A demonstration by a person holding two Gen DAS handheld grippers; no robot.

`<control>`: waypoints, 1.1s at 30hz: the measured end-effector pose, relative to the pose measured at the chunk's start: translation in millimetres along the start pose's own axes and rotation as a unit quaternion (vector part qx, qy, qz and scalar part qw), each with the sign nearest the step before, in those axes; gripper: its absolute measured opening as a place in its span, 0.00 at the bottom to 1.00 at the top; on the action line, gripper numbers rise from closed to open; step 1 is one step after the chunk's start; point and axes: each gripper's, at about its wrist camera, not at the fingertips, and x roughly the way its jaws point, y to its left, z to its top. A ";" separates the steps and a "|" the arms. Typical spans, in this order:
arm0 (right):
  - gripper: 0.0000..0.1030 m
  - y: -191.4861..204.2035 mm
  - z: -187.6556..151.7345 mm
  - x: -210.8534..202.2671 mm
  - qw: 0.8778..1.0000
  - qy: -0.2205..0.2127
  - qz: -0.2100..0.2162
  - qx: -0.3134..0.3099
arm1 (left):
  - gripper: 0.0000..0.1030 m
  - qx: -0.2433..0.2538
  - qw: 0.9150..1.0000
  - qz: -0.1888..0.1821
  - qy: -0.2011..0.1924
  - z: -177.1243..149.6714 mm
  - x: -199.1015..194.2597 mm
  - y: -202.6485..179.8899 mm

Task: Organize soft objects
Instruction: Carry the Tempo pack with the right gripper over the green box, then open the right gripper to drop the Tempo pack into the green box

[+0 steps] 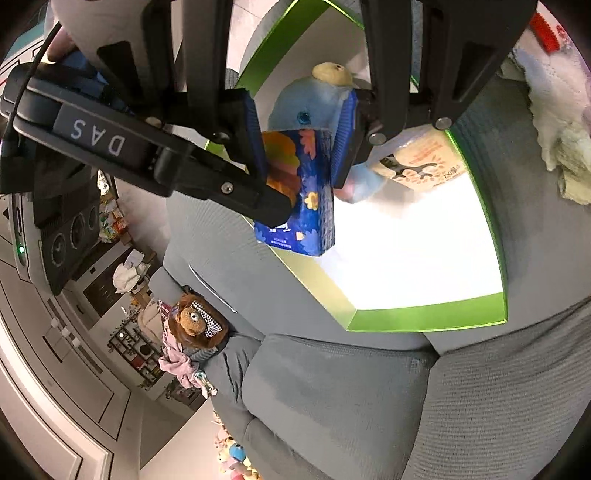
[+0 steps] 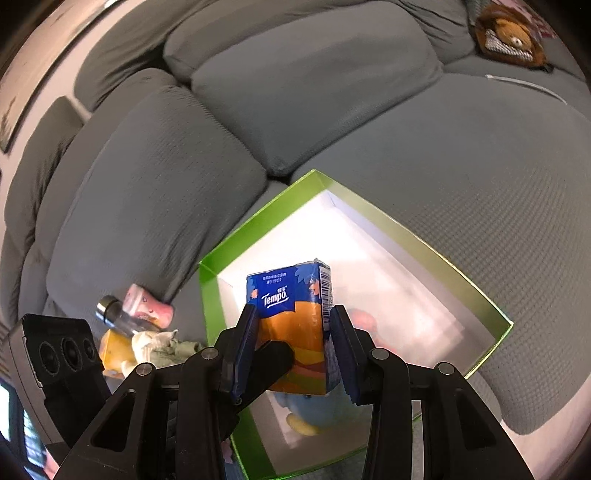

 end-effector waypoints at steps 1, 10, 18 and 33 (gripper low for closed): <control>0.41 -1.1 -0.1 0.3 1.000 -0.002 -0.004 0.004 | 0.31 -0.001 1.000 -0.001 0.000 0.2 0.0 -0.3; 0.41 -8.1 0.5 1.2 1.000 -0.010 -0.002 0.021 | 0.31 -0.002 1.000 -0.001 0.005 6.9 6.9 0.6; 0.41 -4.5 3.2 0.7 0.999 -0.026 0.021 0.023 | 0.31 0.008 1.000 0.014 -0.020 6.6 -0.6 1.2; 0.72 -12.3 6.2 -1.2 0.997 -0.045 0.027 0.062 | 0.63 -0.001 0.998 0.034 -0.055 6.0 -17.1 11.6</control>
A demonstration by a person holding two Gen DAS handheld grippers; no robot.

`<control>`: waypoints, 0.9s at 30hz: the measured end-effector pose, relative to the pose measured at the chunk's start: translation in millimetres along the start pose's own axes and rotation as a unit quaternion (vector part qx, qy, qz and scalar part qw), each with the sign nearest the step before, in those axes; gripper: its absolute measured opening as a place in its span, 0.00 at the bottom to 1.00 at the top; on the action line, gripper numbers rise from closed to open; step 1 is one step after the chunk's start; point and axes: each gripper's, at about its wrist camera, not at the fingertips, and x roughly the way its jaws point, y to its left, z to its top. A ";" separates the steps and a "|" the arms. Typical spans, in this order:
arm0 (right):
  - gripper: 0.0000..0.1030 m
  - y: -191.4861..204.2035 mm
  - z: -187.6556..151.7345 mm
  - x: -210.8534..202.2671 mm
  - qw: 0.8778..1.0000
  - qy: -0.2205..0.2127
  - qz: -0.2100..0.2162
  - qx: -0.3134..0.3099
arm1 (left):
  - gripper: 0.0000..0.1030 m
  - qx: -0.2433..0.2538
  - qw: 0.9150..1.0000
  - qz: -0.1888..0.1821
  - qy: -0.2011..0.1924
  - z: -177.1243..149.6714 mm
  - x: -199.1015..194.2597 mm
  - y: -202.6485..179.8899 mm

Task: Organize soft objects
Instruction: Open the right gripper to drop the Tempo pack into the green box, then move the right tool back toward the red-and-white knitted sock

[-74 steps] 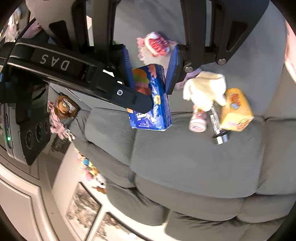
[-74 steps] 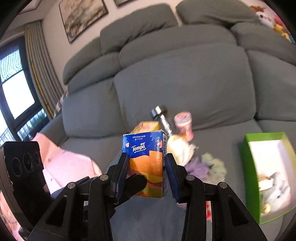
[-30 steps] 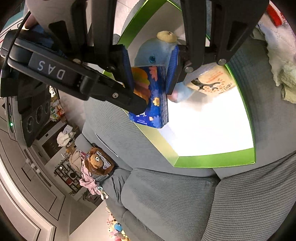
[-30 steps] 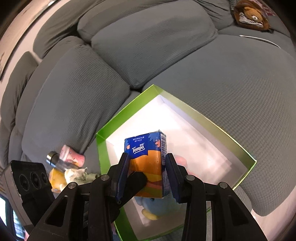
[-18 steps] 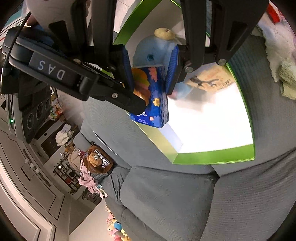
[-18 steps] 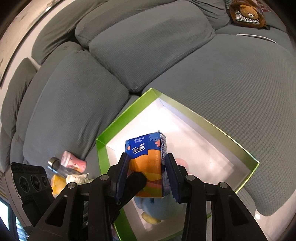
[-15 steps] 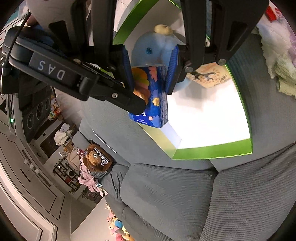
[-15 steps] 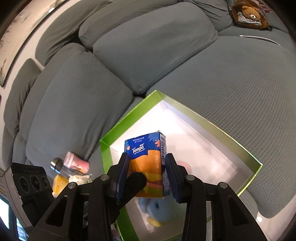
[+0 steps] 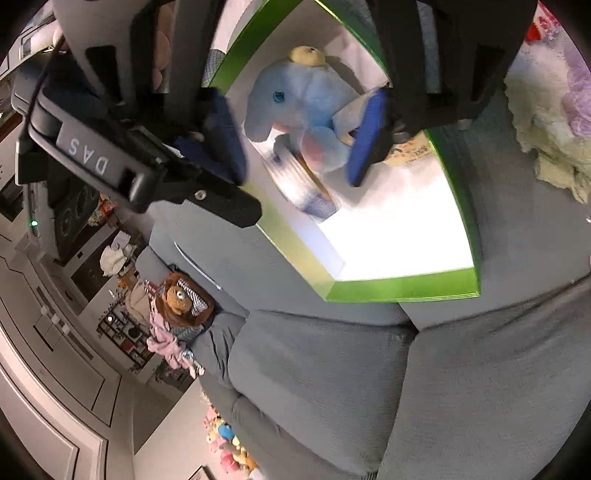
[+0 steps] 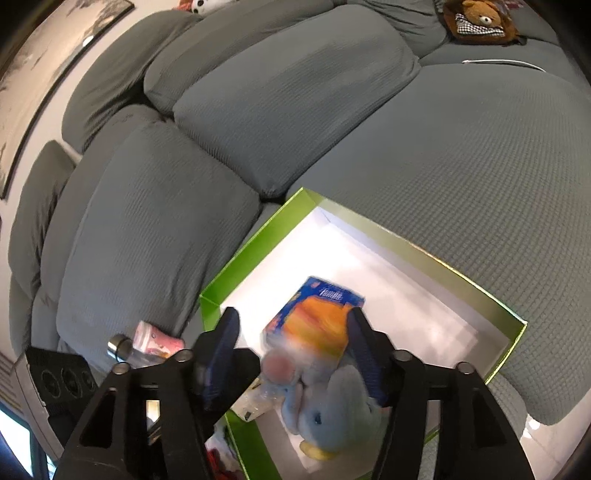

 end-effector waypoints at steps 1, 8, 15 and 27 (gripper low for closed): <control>0.80 0.1 0.1 -0.8 1.000 -0.003 0.000 0.003 | 0.69 0.001 1.000 0.003 -0.006 -0.5 -4.1 -0.2; 0.85 6.1 -2.0 -1.5 1.000 -0.008 -0.002 0.003 | 0.93 -0.017 0.999 0.009 -0.032 -6.0 -37.7 11.5; 0.96 18.5 -6.4 -10.9 0.999 -0.034 0.034 -0.014 | 0.99 -0.029 0.997 -0.002 -0.076 -18.9 -96.0 17.0; 1.00 46.5 -95.8 -21.7 0.983 -0.065 0.072 -0.155 | 0.99 -0.076 0.990 0.093 -0.077 -81.7 -178.6 65.0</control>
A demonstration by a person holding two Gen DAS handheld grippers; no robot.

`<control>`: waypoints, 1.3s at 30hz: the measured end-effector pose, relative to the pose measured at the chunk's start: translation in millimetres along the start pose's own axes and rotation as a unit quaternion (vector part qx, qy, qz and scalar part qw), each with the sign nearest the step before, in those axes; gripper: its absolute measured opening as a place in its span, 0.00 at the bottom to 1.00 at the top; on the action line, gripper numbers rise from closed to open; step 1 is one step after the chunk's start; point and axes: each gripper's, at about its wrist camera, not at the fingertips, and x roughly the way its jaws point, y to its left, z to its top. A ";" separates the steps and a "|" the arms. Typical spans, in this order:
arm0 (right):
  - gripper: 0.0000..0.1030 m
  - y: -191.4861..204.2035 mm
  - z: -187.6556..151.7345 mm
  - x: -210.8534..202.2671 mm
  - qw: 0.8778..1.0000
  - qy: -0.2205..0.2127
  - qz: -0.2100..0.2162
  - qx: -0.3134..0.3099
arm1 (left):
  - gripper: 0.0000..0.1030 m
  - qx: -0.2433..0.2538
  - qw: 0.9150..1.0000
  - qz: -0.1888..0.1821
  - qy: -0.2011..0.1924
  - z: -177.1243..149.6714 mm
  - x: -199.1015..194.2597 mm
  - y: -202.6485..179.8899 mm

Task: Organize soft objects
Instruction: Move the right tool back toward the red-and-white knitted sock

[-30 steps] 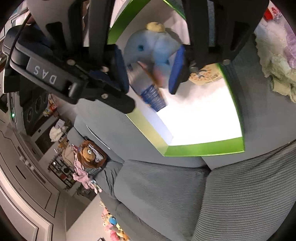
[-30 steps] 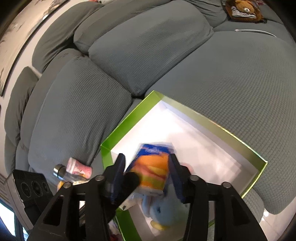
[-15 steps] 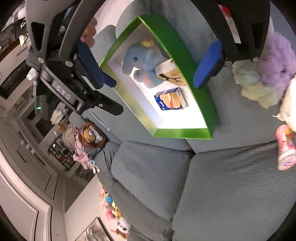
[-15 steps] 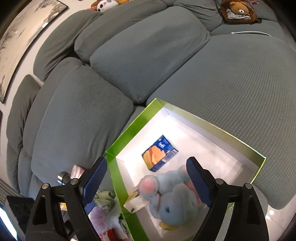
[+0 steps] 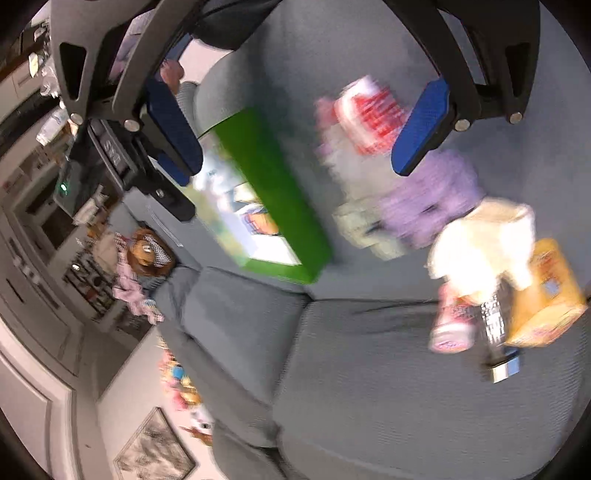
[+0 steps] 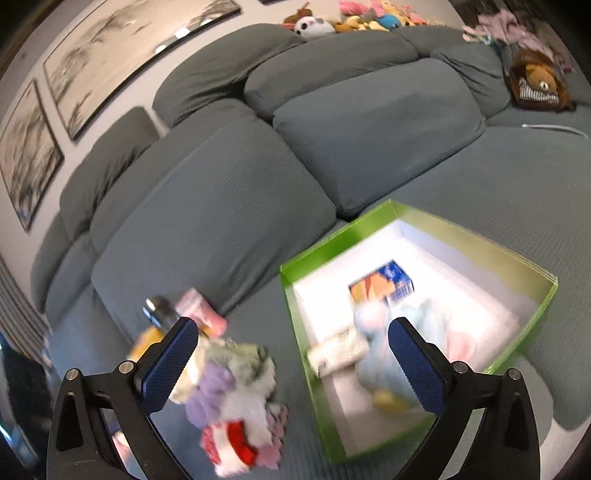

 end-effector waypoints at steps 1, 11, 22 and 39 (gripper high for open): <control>1.00 3.8 -8.3 3.2 1.000 0.010 0.000 -0.009 | 0.99 -0.010 1.000 0.017 0.001 -6.6 -4.2 10.6; 1.00 55.1 -55.2 26.9 0.986 0.048 -0.070 -0.146 | 0.99 -0.071 0.986 0.149 0.005 -52.0 -27.1 74.0; 1.00 68.5 -56.4 6.1 0.987 0.010 -0.043 -0.155 | 0.99 -0.154 0.966 0.204 0.033 -54.2 -30.2 120.5; 0.99 106.7 -95.8 64.3 0.972 0.186 -0.035 -0.139 | 0.98 -0.171 0.958 0.230 0.025 -56.2 -43.5 130.1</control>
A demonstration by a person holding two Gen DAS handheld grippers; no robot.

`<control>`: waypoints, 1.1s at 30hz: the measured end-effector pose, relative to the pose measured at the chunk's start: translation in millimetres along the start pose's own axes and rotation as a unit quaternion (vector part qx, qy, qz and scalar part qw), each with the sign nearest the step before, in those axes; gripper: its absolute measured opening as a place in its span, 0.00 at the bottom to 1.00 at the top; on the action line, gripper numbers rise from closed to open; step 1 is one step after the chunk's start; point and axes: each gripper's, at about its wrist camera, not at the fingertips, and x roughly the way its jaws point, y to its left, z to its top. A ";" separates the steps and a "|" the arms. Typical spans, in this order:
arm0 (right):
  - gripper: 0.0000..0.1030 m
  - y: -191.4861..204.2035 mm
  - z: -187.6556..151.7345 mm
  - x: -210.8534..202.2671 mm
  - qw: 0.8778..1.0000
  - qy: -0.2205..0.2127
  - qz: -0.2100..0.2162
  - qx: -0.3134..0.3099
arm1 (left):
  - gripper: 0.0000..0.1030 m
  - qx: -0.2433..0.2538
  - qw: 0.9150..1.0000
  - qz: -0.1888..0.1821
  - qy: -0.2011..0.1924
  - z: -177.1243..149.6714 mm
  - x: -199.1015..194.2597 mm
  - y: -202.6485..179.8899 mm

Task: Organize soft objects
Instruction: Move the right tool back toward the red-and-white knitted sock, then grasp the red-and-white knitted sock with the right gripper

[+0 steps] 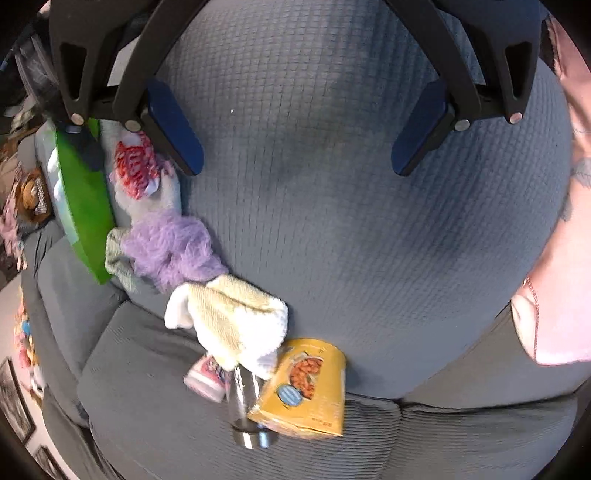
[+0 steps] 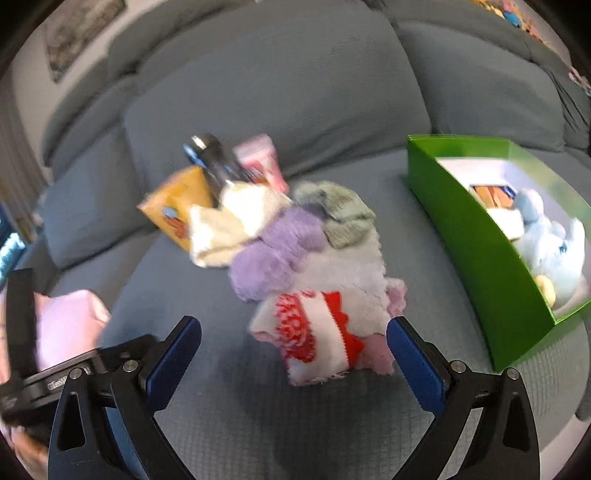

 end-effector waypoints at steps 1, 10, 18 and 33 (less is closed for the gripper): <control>0.99 -1.9 -0.2 5.2 1.000 0.012 -0.004 0.011 | 0.98 -0.011 1.000 -0.009 -0.003 0.2 -2.4 2.8; 0.56 4.1 -2.2 43.7 0.997 0.052 -0.053 -0.016 | 0.98 -0.045 0.999 -0.009 0.003 5.3 -4.9 14.1; 0.42 28.3 10.5 6.4 0.998 0.041 0.039 -0.036 | 0.95 -0.091 0.994 -0.065 -0.003 10.2 -9.9 27.6; 0.64 58.1 4.6 61.4 0.976 0.164 0.106 -0.098 | 0.88 -0.112 0.993 -0.021 -0.012 13.2 -7.9 41.2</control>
